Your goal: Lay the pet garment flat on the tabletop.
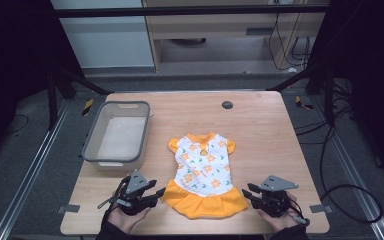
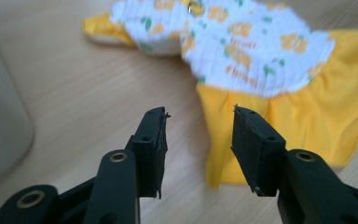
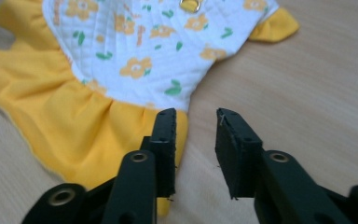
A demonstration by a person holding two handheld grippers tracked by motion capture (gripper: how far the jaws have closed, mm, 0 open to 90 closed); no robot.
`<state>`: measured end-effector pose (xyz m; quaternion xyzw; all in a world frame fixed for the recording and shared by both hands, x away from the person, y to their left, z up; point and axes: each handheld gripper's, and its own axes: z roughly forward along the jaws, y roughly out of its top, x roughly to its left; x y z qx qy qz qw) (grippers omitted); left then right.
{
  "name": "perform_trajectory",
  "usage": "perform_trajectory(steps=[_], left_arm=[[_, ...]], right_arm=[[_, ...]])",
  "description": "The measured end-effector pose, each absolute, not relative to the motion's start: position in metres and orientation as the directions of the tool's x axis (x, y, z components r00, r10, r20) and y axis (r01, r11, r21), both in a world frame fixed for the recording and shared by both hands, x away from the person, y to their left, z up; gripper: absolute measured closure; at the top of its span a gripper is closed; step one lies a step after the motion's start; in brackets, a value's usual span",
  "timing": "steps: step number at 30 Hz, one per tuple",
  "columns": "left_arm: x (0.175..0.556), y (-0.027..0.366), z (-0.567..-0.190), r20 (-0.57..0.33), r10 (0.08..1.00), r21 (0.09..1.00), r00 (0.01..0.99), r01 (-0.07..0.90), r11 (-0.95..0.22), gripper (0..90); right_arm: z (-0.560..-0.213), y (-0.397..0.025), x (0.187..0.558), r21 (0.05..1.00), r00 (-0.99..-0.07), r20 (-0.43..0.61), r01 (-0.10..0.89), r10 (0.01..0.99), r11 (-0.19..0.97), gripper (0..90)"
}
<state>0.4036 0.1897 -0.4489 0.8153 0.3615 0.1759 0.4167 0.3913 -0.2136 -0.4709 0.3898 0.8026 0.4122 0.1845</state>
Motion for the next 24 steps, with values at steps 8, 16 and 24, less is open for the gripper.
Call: perform_trajectory(steps=[8, 16, 24], left_arm=[[0.429, 0.141, -0.446, -0.016, 0.659, 0.805, 0.752, 0.401, -0.438, 75.1], [0.450, 0.125, -0.480, 0.023, 0.660, 0.706, 0.751, 0.455, -0.542, 77.1], [0.437, 0.135, -0.492, 0.008, 0.651, 0.675, 0.759, 0.476, -0.564, 79.0]], right_arm=[[-0.468, -0.190, 0.413, 0.832, -0.670, 0.067, 0.446, 0.739, 0.330, 88.2], [-0.490, -0.163, 0.426, 0.780, -0.713, 0.065, 0.473, 0.698, 0.410, 87.2], [-0.498, -0.164, 0.421, 0.737, -0.720, 0.062, 0.501, 0.692, 0.454, 87.1]])
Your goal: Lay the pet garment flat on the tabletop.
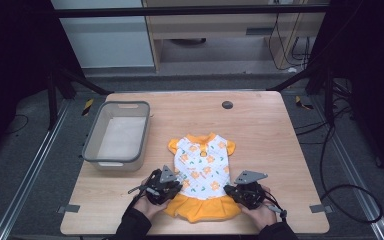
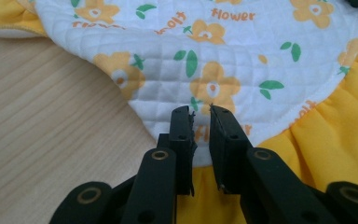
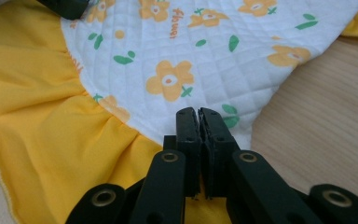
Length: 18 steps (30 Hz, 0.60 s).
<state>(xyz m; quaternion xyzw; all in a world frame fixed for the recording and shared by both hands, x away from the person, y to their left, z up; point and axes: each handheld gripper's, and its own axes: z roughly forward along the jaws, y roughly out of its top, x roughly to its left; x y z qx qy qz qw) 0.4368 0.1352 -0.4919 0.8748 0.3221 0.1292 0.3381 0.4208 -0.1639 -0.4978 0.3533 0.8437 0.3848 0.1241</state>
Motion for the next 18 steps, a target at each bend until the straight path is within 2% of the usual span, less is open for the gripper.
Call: perform_trajectory(steps=[5, 10, 13, 18], left_arm=[[0.432, 0.135, -0.489, 0.017, 0.653, 0.688, 0.757, 0.465, -0.557, 77.0], [0.439, 0.140, -0.464, 0.017, 0.672, 0.763, 0.741, 0.424, -0.488, 74.3], [0.452, 0.139, -0.454, 0.003, 0.686, 0.788, 0.728, 0.420, -0.450, 74.5], [0.474, 0.126, -0.466, 0.009, 0.699, 0.762, 0.715, 0.448, -0.468, 75.8]], right_arm=[[-0.497, -0.163, 0.416, 0.735, -0.731, 0.053, 0.490, 0.680, 0.469, 85.9], [-0.483, -0.169, 0.421, 0.789, -0.719, 0.070, 0.464, 0.691, 0.402, 88.1], [-0.476, -0.172, 0.431, 0.814, -0.707, 0.069, 0.448, 0.704, 0.370, 89.8], [-0.482, -0.165, 0.460, 0.809, -0.691, 0.075, 0.464, 0.719, 0.361, 90.0]])
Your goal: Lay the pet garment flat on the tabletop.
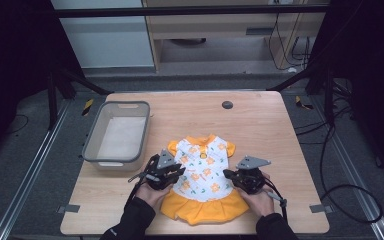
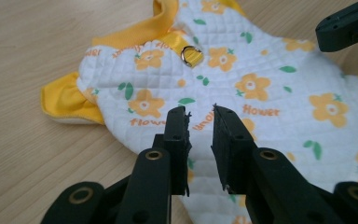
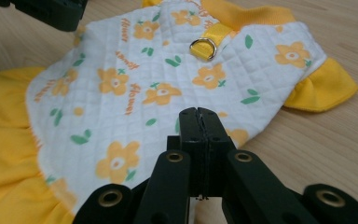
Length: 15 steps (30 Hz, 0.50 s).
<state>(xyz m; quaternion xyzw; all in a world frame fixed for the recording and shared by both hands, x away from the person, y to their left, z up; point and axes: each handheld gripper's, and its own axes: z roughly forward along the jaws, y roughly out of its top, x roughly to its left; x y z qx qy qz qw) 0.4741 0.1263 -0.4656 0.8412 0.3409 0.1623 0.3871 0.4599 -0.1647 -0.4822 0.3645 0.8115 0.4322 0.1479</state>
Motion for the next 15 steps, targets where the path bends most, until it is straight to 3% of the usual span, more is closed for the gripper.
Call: perform_trajectory(steps=[7, 15], left_arm=[[0.484, 0.127, -0.492, 0.000, 0.716, 0.699, 0.699, 0.512, -0.500, 77.3], [0.490, 0.126, -0.497, -0.004, 0.718, 0.719, 0.696, 0.501, -0.482, 77.7]], right_arm=[[-0.500, -0.161, 0.474, 0.757, -0.679, 0.067, 0.512, 0.731, 0.406, 89.9], [-0.504, -0.160, 0.476, 0.747, -0.666, 0.042, 0.516, 0.745, 0.420, 89.9]])
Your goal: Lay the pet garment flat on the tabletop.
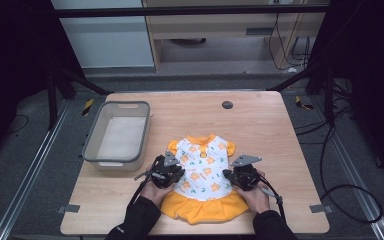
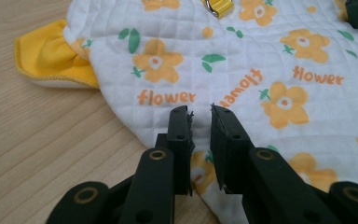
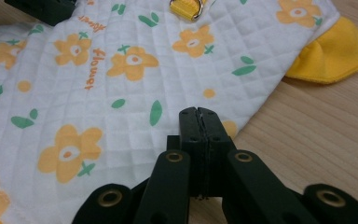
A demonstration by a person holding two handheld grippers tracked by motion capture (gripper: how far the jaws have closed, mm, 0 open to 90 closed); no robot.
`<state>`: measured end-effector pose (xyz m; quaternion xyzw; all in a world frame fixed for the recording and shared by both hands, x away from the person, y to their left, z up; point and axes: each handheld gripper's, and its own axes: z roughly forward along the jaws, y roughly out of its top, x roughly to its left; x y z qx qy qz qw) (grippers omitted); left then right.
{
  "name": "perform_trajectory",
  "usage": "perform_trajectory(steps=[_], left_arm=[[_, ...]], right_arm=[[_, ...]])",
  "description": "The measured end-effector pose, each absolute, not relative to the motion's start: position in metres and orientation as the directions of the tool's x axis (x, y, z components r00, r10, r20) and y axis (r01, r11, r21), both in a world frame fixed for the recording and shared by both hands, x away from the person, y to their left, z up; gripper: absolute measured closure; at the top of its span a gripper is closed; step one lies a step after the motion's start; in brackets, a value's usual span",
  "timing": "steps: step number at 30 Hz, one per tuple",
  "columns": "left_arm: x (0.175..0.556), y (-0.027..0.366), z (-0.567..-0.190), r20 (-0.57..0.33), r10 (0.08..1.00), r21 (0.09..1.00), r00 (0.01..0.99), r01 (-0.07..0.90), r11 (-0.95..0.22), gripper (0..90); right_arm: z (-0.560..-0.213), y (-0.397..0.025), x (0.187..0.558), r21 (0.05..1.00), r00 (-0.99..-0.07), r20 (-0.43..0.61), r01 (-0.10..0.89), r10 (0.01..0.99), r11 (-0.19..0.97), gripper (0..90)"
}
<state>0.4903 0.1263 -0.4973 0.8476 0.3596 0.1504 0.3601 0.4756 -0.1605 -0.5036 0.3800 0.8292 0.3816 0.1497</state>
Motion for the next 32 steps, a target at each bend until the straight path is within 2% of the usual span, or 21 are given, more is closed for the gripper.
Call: perform_trajectory(steps=[3, 6, 11, 14, 17, 21, 24, 32], left_arm=[[0.493, 0.127, -0.498, -0.011, 0.719, 0.728, 0.695, 0.499, -0.471, 77.3], [0.493, 0.130, -0.496, -0.007, 0.732, 0.733, 0.681, 0.501, -0.460, 69.8], [0.485, 0.143, -0.477, -0.027, 0.725, 0.786, 0.689, 0.463, -0.410, 63.0], [0.474, 0.154, -0.466, -0.017, 0.719, 0.806, 0.695, 0.435, -0.402, 57.8], [0.462, 0.170, -0.459, -0.017, 0.719, 0.822, 0.695, 0.419, -0.386, 49.9], [0.442, 0.198, -0.459, -0.027, 0.717, 0.838, 0.697, 0.407, -0.364, 42.2], [0.428, 0.216, -0.464, 0.013, 0.723, 0.829, 0.690, 0.397, -0.394, 37.3], [0.411, 0.256, -0.473, 0.028, 0.775, 0.814, 0.631, 0.436, -0.384, 29.6]], right_arm=[[-0.504, -0.162, 0.477, 0.746, -0.659, 0.046, 0.522, 0.751, 0.413, 89.7], [-0.503, -0.162, 0.477, 0.753, -0.658, 0.048, 0.518, 0.751, 0.406, 87.9], [-0.489, -0.170, 0.471, 0.802, -0.656, 0.057, 0.479, 0.753, 0.356, 82.4], [-0.480, -0.181, 0.466, 0.830, -0.631, 0.038, 0.452, 0.774, 0.328, 74.4], [-0.475, -0.193, 0.462, 0.842, -0.599, 0.000, 0.432, 0.801, 0.323, 57.5], [-0.475, -0.209, 0.457, 0.851, -0.563, -0.016, 0.426, 0.826, 0.307, 45.1], [-0.476, -0.221, 0.456, 0.857, -0.527, 0.001, 0.438, 0.850, 0.271, 36.4], [-0.481, -0.252, 0.449, 0.858, -0.442, 0.039, 0.474, 0.896, 0.197, 24.8]])
